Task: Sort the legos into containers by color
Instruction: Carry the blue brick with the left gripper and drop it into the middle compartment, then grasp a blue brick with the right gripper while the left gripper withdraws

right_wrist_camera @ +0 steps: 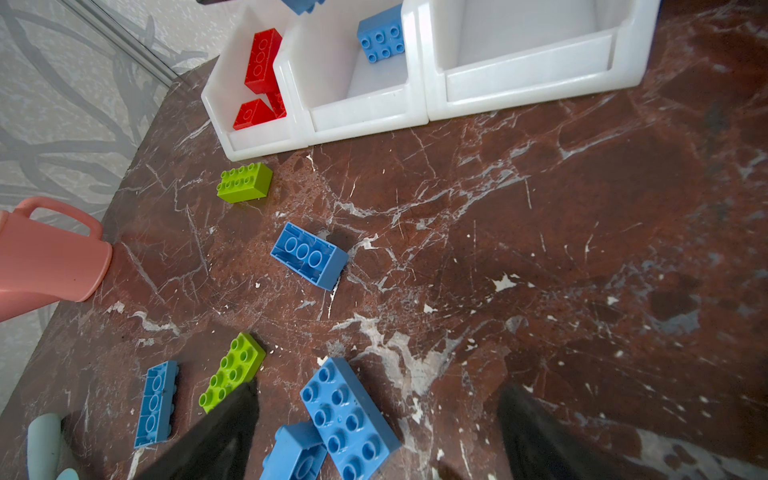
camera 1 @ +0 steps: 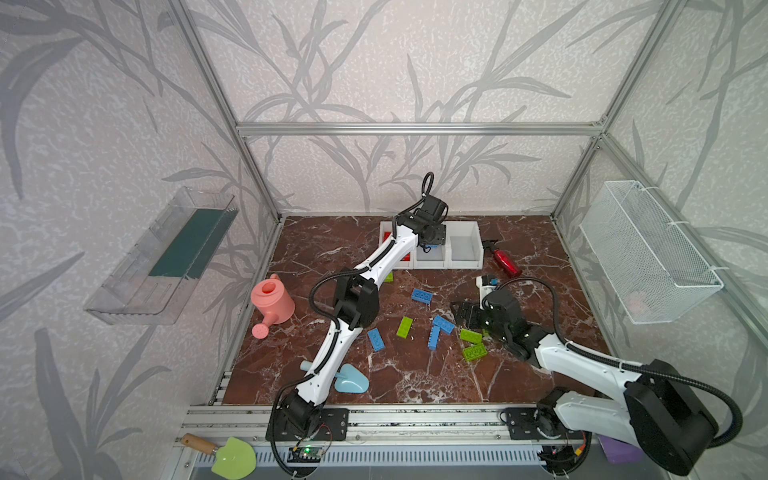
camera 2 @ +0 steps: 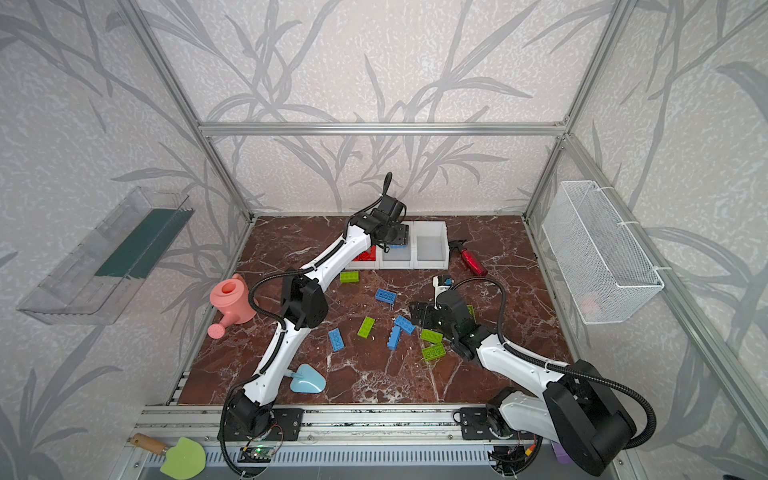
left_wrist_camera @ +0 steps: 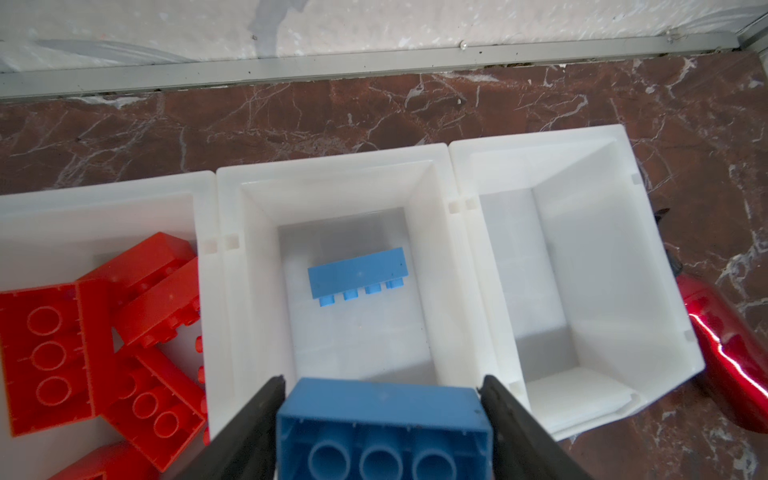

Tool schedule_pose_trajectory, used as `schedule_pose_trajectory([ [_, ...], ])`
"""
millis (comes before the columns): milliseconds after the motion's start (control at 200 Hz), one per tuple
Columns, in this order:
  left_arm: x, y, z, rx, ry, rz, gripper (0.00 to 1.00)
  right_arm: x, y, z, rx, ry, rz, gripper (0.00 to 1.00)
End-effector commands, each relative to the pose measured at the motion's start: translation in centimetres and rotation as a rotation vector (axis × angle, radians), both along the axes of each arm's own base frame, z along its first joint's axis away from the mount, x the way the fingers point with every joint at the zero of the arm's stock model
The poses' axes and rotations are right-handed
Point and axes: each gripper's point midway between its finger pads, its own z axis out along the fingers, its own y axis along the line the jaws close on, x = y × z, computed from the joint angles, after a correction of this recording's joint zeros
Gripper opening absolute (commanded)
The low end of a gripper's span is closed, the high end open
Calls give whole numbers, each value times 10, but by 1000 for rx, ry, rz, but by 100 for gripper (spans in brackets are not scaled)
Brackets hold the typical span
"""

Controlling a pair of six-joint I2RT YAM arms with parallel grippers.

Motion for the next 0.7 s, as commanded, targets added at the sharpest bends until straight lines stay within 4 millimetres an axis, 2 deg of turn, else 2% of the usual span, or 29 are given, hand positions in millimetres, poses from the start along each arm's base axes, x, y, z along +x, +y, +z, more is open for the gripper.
schedule_pose_trajectory([
  [0, -1, -4, 17, 1, -28, -33, 83, 0, 3, 4, 4, -21, 18, 91],
  [150, -11, 1, 42, -12, -31, -31, 90, -3, 8, 9, -9, -32, 69, 91],
  [295, -28, 7, 80, -36, -64, -29, 96, -4, 19, 10, -51, -17, 159, 92],
  [320, -32, 9, 92, -48, -84, -30, 96, -4, 22, 10, -62, -10, 176, 93],
  [440, -58, 19, 125, -93, -138, -27, 96, -4, 40, 14, -92, 34, 299, 93],
  [520, -79, 32, 140, -120, -155, -16, 96, -4, 50, 16, -102, 59, 359, 93],
  [540, -85, 36, 149, -134, -169, -15, 96, -4, 54, 17, -105, 65, 381, 93],
  [635, -113, 52, 162, -169, -189, -8, 96, -2, 66, 17, -129, 95, 467, 93],
  [695, -130, 64, 163, -175, -185, 1, 96, -1, 71, 15, -165, 115, 513, 93],
])
